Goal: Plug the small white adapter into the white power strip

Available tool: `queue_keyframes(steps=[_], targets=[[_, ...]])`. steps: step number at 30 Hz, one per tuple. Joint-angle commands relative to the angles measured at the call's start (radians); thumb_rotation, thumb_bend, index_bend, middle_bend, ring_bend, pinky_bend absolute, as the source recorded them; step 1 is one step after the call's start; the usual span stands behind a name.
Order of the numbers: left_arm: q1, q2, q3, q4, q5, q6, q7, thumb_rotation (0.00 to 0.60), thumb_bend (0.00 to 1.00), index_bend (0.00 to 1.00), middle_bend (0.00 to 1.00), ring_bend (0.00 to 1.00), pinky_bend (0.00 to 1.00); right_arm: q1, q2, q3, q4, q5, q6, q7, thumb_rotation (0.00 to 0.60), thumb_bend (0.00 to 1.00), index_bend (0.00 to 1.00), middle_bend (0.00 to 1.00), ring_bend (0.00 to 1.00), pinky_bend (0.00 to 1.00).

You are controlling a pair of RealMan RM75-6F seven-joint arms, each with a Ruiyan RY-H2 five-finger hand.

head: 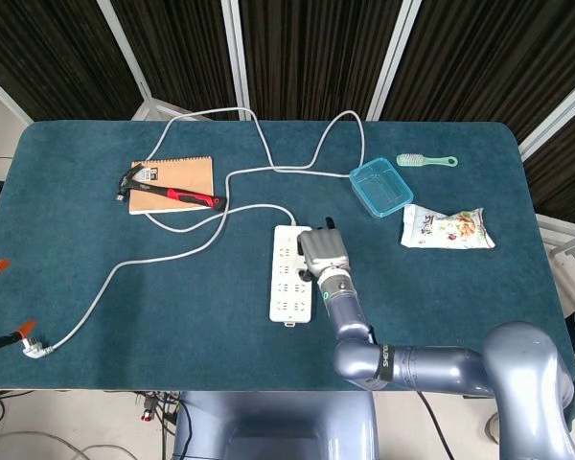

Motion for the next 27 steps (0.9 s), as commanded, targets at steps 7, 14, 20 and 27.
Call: queue_keyframes(steps=[7,14,20,27], targets=[[0.0,0.0,-0.001,0.0,0.0,0.002,-0.002,0.6,0.07,0.17,0.0,0.0,0.0,-0.002,-0.012,0.0,0.012,-0.004,-0.001,-0.001,0.6,0.49,0.59,0.58,0.3,0.04],[0.0,0.0,-0.002,0.0,-0.004,0.0,0.0,0.6,0.07,0.17,0.0,0.0,0.0,-0.003,-0.018,0.001,0.024,-0.006,-0.007,-0.002,0.6,0.49,0.59,0.58,0.3,0.04],[0.0,0.0,-0.003,-0.001,-0.005,0.001,0.001,0.6,0.07,0.17,0.0,0.0,0.0,-0.004,-0.022,-0.001,0.033,-0.001,-0.016,-0.007,0.6,0.49,0.6,0.58,0.3,0.04],[0.001,0.0,-0.004,-0.001,-0.007,0.002,0.002,0.6,0.07,0.17,0.0,0.0,0.0,-0.003,-0.024,-0.002,0.036,-0.002,-0.02,-0.013,0.6,0.49,0.6,0.58,0.3,0.04]])
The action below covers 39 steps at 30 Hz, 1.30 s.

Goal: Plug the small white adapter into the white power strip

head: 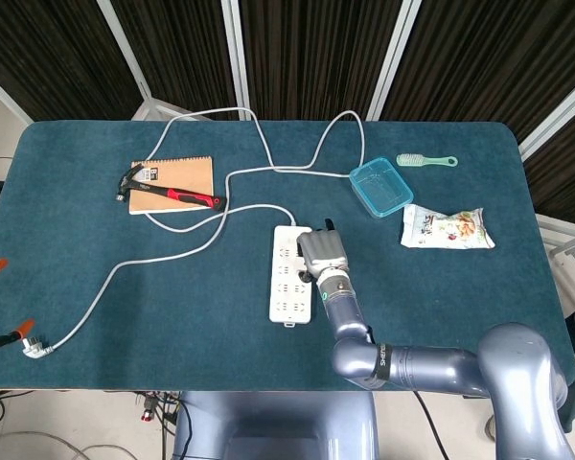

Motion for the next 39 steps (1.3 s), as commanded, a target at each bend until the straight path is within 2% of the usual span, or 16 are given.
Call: queue_keyframes(steps=[1,39], targets=[[0.0,0.0,0.0,0.0,0.0,0.0,0.0,0.6,0.07,0.17,0.0,0.0,0.0,0.0,0.0,0.0,-0.001,0.0,0.0,-0.002,0.6,0.49,0.6,0.58,0.3,0.04],[0.0,0.002,-0.001,0.0,-0.002,0.0,-0.005,0.6,0.07,0.17,0.0,0.0,0.0,0.013,-0.034,0.005,0.048,0.009,-0.008,-0.034,0.6,0.49,0.63,0.58,0.3,0.04]])
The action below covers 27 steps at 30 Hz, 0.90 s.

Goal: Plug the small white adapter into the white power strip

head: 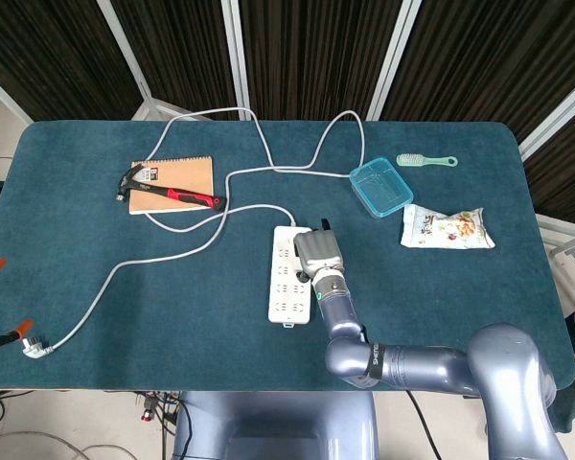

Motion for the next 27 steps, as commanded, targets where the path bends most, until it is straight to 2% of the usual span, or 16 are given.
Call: queue_keyframes(steps=[1,21,27], targets=[[-0.001,-0.001,0.001,0.0,0.0,-0.001,0.002,0.6,0.07,0.17,0.0,0.0,0.0,-0.003,0.001,0.0,0.002,0.001,-0.004,0.001,0.6,0.5,0.63,0.58,0.3,0.04],[0.0,-0.004,0.0,-0.002,0.0,0.001,0.012,0.6,0.07,0.17,0.0,0.0,0.0,-0.013,0.005,-0.002,-0.001,-0.005,-0.031,0.014,0.6,0.49,0.63,0.58,0.3,0.03],[0.0,-0.003,0.0,-0.002,0.0,0.001,0.01,0.6,0.07,0.17,0.0,0.0,0.0,-0.011,0.019,-0.006,-0.022,0.0,-0.046,0.007,0.6,0.49,0.57,0.52,0.25,0.02]])
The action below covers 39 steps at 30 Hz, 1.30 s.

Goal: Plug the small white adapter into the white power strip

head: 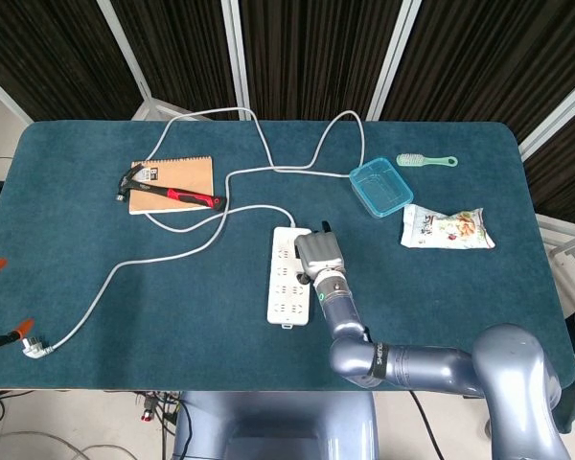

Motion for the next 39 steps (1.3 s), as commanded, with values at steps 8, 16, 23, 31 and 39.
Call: queue_keyframes(steps=[8,16,23,31,39], targets=[[0.0,-0.001,-0.001,-0.001,-0.002,0.0,0.004,0.6,0.07,0.17,0.0,0.0,0.0,0.006,0.014,-0.01,-0.011,0.015,-0.013,-0.004,0.6,0.5,0.51,0.38,0.2,0.01],[0.0,-0.001,-0.001,-0.003,-0.005,-0.002,0.007,0.6,0.07,0.17,0.0,0.0,0.0,0.011,0.021,-0.013,-0.019,0.019,-0.013,-0.001,0.6,0.5,0.46,0.31,0.16,0.01],[0.0,-0.001,-0.001,-0.004,-0.006,-0.003,0.009,0.6,0.07,0.17,0.0,0.0,0.0,0.018,0.033,-0.018,-0.031,0.036,-0.017,-0.011,0.6,0.5,0.37,0.26,0.12,0.01],[-0.001,-0.002,-0.002,-0.004,-0.009,-0.004,0.013,0.6,0.07,0.17,0.0,0.0,0.0,0.032,0.058,-0.028,-0.054,0.083,-0.028,-0.039,0.6,0.5,0.28,0.22,0.08,0.0],[-0.003,-0.005,0.0,-0.003,-0.009,-0.009,0.023,0.6,0.07,0.17,0.0,0.0,0.0,0.025,0.143,-0.029,-0.153,0.093,-0.029,-0.034,0.6,0.49,0.23,0.18,0.04,0.0]])
